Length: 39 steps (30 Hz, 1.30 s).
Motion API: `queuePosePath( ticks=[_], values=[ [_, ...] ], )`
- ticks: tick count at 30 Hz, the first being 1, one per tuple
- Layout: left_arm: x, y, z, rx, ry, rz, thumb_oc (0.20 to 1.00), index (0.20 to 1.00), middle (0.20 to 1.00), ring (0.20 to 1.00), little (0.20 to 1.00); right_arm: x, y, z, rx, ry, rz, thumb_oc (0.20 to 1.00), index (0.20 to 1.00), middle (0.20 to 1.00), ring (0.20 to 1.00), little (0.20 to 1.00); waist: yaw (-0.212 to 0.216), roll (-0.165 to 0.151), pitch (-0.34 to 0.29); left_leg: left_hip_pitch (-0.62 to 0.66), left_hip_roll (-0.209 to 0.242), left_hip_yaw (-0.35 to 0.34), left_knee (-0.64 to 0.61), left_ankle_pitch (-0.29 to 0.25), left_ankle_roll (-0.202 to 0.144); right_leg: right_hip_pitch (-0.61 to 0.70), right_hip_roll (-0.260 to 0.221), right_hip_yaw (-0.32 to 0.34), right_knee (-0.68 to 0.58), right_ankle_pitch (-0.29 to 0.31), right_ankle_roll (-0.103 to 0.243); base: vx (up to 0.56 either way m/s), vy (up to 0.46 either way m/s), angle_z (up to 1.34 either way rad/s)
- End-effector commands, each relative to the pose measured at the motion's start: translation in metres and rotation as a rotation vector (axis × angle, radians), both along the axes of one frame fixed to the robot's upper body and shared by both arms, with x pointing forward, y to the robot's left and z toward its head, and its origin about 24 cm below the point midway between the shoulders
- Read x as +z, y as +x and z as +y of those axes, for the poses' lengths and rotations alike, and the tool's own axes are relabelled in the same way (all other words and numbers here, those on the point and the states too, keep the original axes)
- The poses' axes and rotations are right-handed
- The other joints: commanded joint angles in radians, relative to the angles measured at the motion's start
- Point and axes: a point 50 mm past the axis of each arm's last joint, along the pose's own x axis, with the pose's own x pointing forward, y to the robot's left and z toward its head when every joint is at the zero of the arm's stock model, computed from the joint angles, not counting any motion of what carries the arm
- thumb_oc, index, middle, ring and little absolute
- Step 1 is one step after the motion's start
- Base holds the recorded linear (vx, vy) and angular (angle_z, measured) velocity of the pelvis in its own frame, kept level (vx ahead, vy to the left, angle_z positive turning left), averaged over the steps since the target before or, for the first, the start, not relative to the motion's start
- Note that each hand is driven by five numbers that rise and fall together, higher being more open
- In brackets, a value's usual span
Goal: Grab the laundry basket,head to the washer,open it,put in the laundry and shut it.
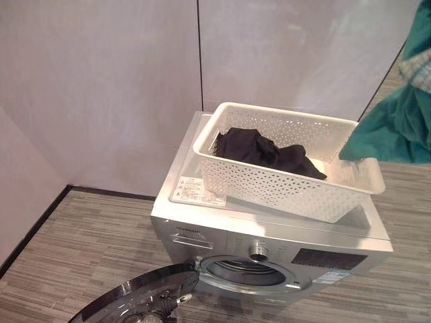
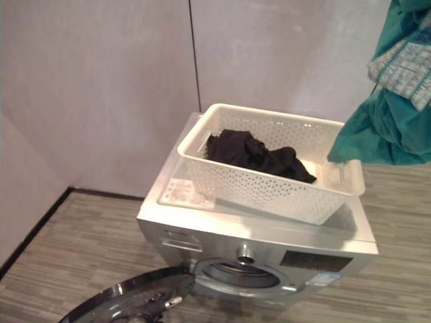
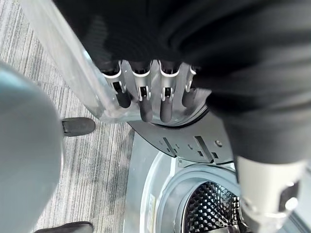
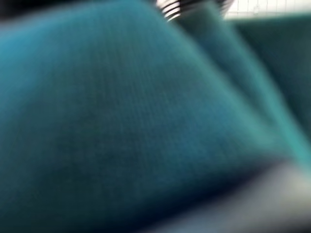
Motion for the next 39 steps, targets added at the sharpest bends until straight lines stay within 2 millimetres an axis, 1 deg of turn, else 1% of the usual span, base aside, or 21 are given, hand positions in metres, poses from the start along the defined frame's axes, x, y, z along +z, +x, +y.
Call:
queuePosePath(
  ticks=[1, 4, 9, 10, 11, 13, 14, 15, 16, 18, 19, 20, 25, 27, 28, 30, 33, 34, 35, 38, 39],
  values=[
    [0.005, 0.020, 0.008, -0.062, 0.075, -0.039, 1.000, 1.000, 1.000, 1.000, 1.000, 0.017, -0.029, -0.005, -0.048, -0.004, -0.164, 0.200, 0.200, 0.200, 0.200, 0.200, 0.018, -0.050, -0.008, 0.096, -0.014, 0.009, 0.017, -0.192, 0.038, -0.065, -0.098, -0.044, 0.075, 0.040, 0.059, 0.00, 0.000, 0.00],
    [0.004, 0.018, 0.010, -0.060, 0.083, -0.034, 1.000, 1.000, 1.000, 1.000, 1.000, 0.014, -0.036, -0.009, -0.060, -0.003, -0.184, 0.200, 0.200, 0.200, 0.200, 0.200, 0.014, -0.050, -0.010, 0.097, -0.016, 0.014, 0.016, -0.193, 0.039, -0.068, -0.098, -0.041, 0.073, 0.042, 0.060, 0.00, 0.003, -0.02],
    [0.005, 0.018, 0.012, -0.056, 0.091, -0.040, 1.000, 1.000, 1.000, 1.000, 1.000, 0.022, -0.043, -0.014, -0.115, -0.015, -0.201, 0.200, 0.200, 0.200, 0.200, 0.200, 0.008, -0.053, -0.015, 0.104, -0.015, 0.025, 0.016, -0.197, 0.040, -0.071, -0.099, -0.033, 0.069, 0.048, 0.063, 0.00, 0.000, -0.04],
    [0.005, 0.018, 0.013, -0.049, 0.091, -0.042, 1.000, 1.000, 1.000, 1.000, 1.000, 0.021, -0.041, -0.018, -0.162, -0.017, -0.167, 0.200, 0.200, 0.200, 0.200, 0.200, 0.005, -0.051, -0.015, 0.104, -0.015, 0.028, 0.015, -0.197, 0.039, -0.072, -0.099, -0.030, 0.068, 0.049, 0.063, 0.01, 0.003, -0.18],
    [0.005, 0.018, 0.013, -0.050, 0.091, -0.042, 1.000, 1.000, 1.000, 1.000, 1.000, 0.021, -0.041, -0.018, -0.164, -0.017, -0.166, 0.200, 0.200, 0.200, 0.200, 0.200, 0.006, -0.051, -0.016, 0.104, -0.014, 0.028, 0.015, -0.197, 0.039, -0.072, -0.099, -0.030, 0.068, 0.049, 0.063, 0.00, 0.006, -0.20],
    [0.006, 0.020, 0.012, -0.039, 0.086, -0.051, 1.000, 1.000, 1.000, 1.000, 1.000, 0.013, -0.038, -0.023, -0.204, -0.014, -0.110, 0.200, 0.200, 0.200, 0.200, 0.200, -0.003, -0.047, -0.015, 0.104, -0.014, 0.033, 0.015, -0.196, 0.038, -0.073, -0.098, -0.030, 0.068, 0.048, 0.063, 0.01, 0.009, -0.09],
    [0.006, 0.022, 0.011, -0.032, 0.075, -0.058, 1.000, 1.000, 1.000, 1.000, 1.000, -0.002, -0.034, -0.028, -0.229, -0.006, -0.042, 0.200, 0.200, 0.200, 0.200, 0.200, -0.011, -0.043, -0.012, 0.103, -0.013, 0.034, 0.015, -0.195, 0.038, -0.073, -0.096, -0.030, 0.068, 0.048, 0.062, 0.00, 0.000, 0.00],
    [0.006, 0.022, 0.011, -0.035, 0.078, -0.057, 1.000, 1.000, 1.000, 1.000, 1.000, -0.004, -0.035, -0.029, -0.232, -0.004, -0.040, 0.200, 0.200, 0.200, 0.200, 0.200, -0.010, -0.046, -0.013, 0.103, -0.012, 0.033, 0.015, -0.195, 0.037, -0.073, -0.095, -0.032, 0.068, 0.048, 0.062, 0.00, 0.000, 0.00],
    [0.007, 0.024, 0.010, -0.034, 0.071, -0.062, 1.000, 1.000, 1.000, 1.000, 1.000, -0.016, -0.031, -0.031, -0.238, 0.002, 0.006, 0.200, 0.200, 0.200, 0.200, 0.200, -0.014, -0.045, -0.009, 0.102, -0.011, 0.035, 0.015, -0.195, 0.038, -0.074, -0.096, -0.031, 0.068, 0.047, 0.061, 0.00, 0.000, 0.00],
    [0.007, 0.025, 0.010, -0.036, 0.075, -0.061, 1.000, 1.000, 1.000, 1.000, 1.000, -0.039, -0.034, -0.039, -0.269, 0.028, 0.068, 0.200, 0.200, 0.200, 0.200, 0.200, -0.020, -0.047, -0.006, 0.101, -0.009, 0.034, 0.014, -0.195, 0.037, -0.073, -0.094, -0.033, 0.067, 0.046, 0.060, 0.01, -0.006, 0.02],
    [0.007, 0.025, 0.009, -0.030, 0.073, -0.060, 1.000, 1.000, 1.000, 1.000, 1.000, -0.061, -0.037, -0.051, -0.325, 0.072, 0.133, 0.200, 0.200, 0.200, 0.200, 0.200, -0.028, -0.044, -0.003, 0.101, -0.009, 0.035, 0.014, -0.195, 0.037, -0.074, -0.092, -0.034, 0.065, 0.044, 0.061, 0.01, -0.010, 0.04],
    [0.007, 0.024, 0.010, -0.036, 0.076, -0.059, 1.000, 1.000, 1.000, 1.000, 1.000, -0.063, -0.039, -0.052, -0.330, 0.074, 0.135, 0.200, 0.200, 0.200, 0.200, 0.200, -0.024, -0.046, -0.004, 0.101, -0.008, 0.034, 0.014, -0.195, 0.037, -0.074, -0.092, -0.036, 0.065, 0.043, 0.061, 0.02, -0.013, 0.05],
    [0.004, 0.016, 0.013, -0.013, 0.079, -0.037, 1.000, 1.000, 1.000, 1.000, 1.000, -0.098, -0.060, -0.080, -0.500, 0.130, 0.231, 0.200, 0.200, 0.200, 0.200, 0.200, -0.030, -0.040, 0.000, 0.094, -0.006, 0.035, 0.013, -0.194, 0.033, -0.077, -0.094, -0.042, 0.061, 0.045, 0.063, 0.00, 0.000, 0.00],
    [0.003, 0.015, 0.013, -0.011, 0.078, -0.030, 1.000, 1.000, 1.000, 1.000, 1.000, -0.102, -0.062, -0.081, -0.516, 0.127, 0.242, 0.200, 0.200, 0.200, 0.200, 0.200, -0.032, -0.039, 0.001, 0.093, -0.006, 0.038, 0.013, -0.194, 0.033, -0.078, -0.094, -0.042, 0.061, 0.045, 0.063, 0.00, 0.000, 0.00],
    [0.003, 0.014, 0.014, -0.005, 0.078, -0.031, 1.000, 1.000, 1.000, 1.000, 1.000, -0.111, -0.064, -0.082, -0.539, 0.125, 0.272, 0.200, 0.200, 0.200, 0.200, 0.200, -0.036, -0.035, 0.002, 0.094, -0.007, 0.040, 0.013, -0.195, 0.033, -0.079, -0.094, -0.041, 0.060, 0.045, 0.063, 0.00, 0.000, 0.00],
    [0.003, 0.014, 0.014, -0.002, 0.078, -0.030, 1.000, 1.000, 1.000, 1.000, 1.000, -0.116, -0.064, -0.082, -0.543, 0.129, 0.291, 0.200, 0.200, 0.200, 0.200, 0.200, -0.036, -0.034, 0.003, 0.095, -0.007, 0.042, 0.013, -0.196, 0.033, -0.080, -0.094, -0.039, 0.060, 0.046, 0.064, 0.00, 0.000, 0.00],
    [0.004, 0.016, 0.012, 0.001, 0.076, -0.040, 1.000, 1.000, 1.000, 1.000, 1.000, -0.139, -0.060, -0.082, -0.526, 0.165, 0.370, 0.200, 0.200, 0.200, 0.200, 0.200, -0.041, -0.031, 0.005, 0.098, -0.005, 0.051, 0.013, -0.196, 0.035, -0.082, -0.094, -0.035, 0.060, 0.049, 0.064, 0.00, 0.004, -0.01],
    [0.006, 0.021, 0.010, 0.004, 0.072, -0.057, 1.000, 1.000, 1.000, 1.000, 1.000, -0.159, -0.056, -0.082, -0.508, 0.202, 0.457, 0.200, 0.200, 0.200, 0.200, 0.200, -0.044, -0.030, 0.009, 0.098, -0.005, 0.055, 0.013, -0.195, 0.035, -0.083, -0.093, -0.033, 0.060, 0.050, 0.063, 0.00, 0.010, -0.03],
    [0.006, 0.020, 0.011, 0.004, 0.074, -0.056, 1.000, 1.000, 1.000, 1.000, 1.000, -0.160, -0.056, -0.082, -0.507, 0.203, 0.458, 0.200, 0.200, 0.200, 0.200, 0.200, -0.044, -0.031, 0.008, 0.099, -0.005, 0.056, 0.013, -0.195, 0.035, -0.083, -0.093, -0.033, 0.060, 0.050, 0.063, 0.00, 0.007, -0.04],
    [0.007, 0.026, 0.006, -0.001, 0.069, -0.076, 1.000, 1.000, 1.000, 1.000, 1.000, -0.201, -0.046, -0.076, -0.442, 0.273, 0.632, 0.200, 0.200, 0.200, 0.200, 0.200, -0.049, -0.032, 0.015, 0.100, -0.006, 0.059, 0.013, -0.194, 0.037, -0.086, -0.092, -0.026, 0.062, 0.050, 0.060, -0.02, 0.009, -0.03],
    [0.010, 0.032, 0.000, -0.007, 0.057, -0.099, 1.000, 1.000, 1.000, 1.000, 1.000, -0.230, -0.039, -0.068, -0.377, 0.338, 0.735, 0.200, 0.200, 0.200, 0.200, 0.200, -0.051, -0.027, 0.020, 0.100, -0.006, 0.062, 0.013, -0.194, 0.037, -0.089, -0.094, -0.024, 0.064, 0.051, 0.060, -0.04, 0.022, -0.06]
  ],
)
